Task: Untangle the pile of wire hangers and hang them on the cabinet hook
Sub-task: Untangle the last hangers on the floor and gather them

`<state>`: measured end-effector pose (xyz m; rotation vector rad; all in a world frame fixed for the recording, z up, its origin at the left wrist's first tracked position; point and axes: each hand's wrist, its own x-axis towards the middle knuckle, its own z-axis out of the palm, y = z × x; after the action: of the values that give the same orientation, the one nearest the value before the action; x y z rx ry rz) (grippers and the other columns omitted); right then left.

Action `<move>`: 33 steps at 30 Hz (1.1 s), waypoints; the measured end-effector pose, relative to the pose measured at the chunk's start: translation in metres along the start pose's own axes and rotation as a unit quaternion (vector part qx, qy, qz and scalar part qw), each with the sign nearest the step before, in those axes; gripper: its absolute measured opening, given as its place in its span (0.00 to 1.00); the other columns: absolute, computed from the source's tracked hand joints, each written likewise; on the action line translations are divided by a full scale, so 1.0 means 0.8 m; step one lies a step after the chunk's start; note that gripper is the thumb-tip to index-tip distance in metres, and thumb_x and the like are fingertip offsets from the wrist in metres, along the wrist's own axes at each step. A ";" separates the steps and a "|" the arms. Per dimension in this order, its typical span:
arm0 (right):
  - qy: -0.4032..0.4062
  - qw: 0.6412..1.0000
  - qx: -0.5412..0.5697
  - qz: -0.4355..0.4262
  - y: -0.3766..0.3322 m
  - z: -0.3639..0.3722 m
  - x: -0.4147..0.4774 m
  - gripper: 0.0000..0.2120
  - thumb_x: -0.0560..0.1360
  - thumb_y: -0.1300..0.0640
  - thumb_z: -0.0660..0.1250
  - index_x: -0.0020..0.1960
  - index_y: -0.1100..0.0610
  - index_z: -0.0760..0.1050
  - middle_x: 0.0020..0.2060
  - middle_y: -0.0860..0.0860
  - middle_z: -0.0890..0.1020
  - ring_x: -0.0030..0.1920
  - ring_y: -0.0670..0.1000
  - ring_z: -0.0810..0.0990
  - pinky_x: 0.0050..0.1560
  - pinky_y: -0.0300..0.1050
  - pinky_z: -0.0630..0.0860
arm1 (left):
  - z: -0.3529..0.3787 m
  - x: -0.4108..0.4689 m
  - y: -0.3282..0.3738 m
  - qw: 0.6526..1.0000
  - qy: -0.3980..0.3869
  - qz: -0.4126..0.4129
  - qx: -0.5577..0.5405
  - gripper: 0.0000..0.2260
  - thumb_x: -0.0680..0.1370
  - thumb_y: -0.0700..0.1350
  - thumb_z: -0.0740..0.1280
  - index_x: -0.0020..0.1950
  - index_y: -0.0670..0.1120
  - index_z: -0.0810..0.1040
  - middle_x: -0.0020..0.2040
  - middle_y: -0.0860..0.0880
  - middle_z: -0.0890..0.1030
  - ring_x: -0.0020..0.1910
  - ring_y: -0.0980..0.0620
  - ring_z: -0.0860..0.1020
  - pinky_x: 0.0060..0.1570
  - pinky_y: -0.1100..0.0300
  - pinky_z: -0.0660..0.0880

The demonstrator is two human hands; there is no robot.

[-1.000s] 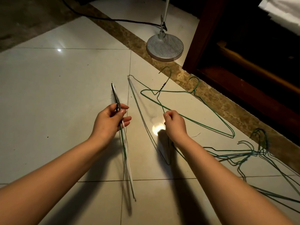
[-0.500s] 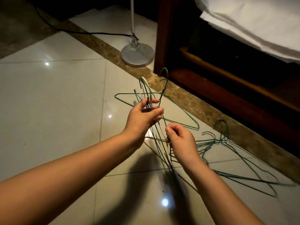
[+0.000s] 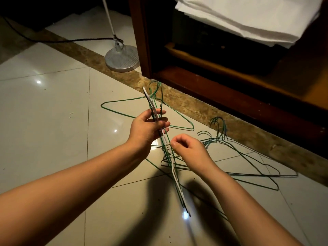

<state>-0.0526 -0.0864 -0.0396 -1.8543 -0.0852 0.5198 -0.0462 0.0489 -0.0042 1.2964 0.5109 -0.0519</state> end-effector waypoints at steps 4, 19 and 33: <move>0.083 0.993 -0.071 0.053 0.039 -0.019 0.037 0.03 0.75 0.53 0.66 0.48 0.49 0.74 0.40 0.46 0.76 0.41 0.48 0.74 0.44 0.42 0.71 | -0.015 0.010 0.002 1.000 0.018 -0.014 -0.014 0.11 0.74 0.29 0.63 0.47 0.44 0.76 0.43 0.42 0.79 0.42 0.49 0.80 0.46 0.57 0.79; 0.102 0.881 -0.428 0.172 0.077 0.002 0.218 0.41 0.68 0.43 0.73 0.72 0.57 0.58 0.71 0.57 0.61 0.71 0.59 0.59 0.68 0.56 0.61 | -0.146 0.039 0.036 0.999 0.034 -0.014 -0.005 0.16 0.69 0.29 0.69 0.49 0.48 0.75 0.49 0.46 0.81 0.46 0.50 0.82 0.42 0.58 0.81; 0.165 0.986 -0.025 -0.007 0.051 0.059 0.116 0.05 0.77 0.57 0.63 0.43 0.53 0.73 0.32 0.48 0.72 0.31 0.43 0.68 0.31 0.32 0.65 | -0.158 0.048 0.023 0.989 0.143 0.022 -0.030 0.13 0.73 0.30 0.66 0.47 0.49 0.74 0.44 0.46 0.77 0.43 0.51 0.80 0.40 0.63 0.80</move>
<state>0.0044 -0.0301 -0.1175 -1.9629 0.1123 0.1975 -0.0484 0.1804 -0.0249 1.2611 0.7231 0.1875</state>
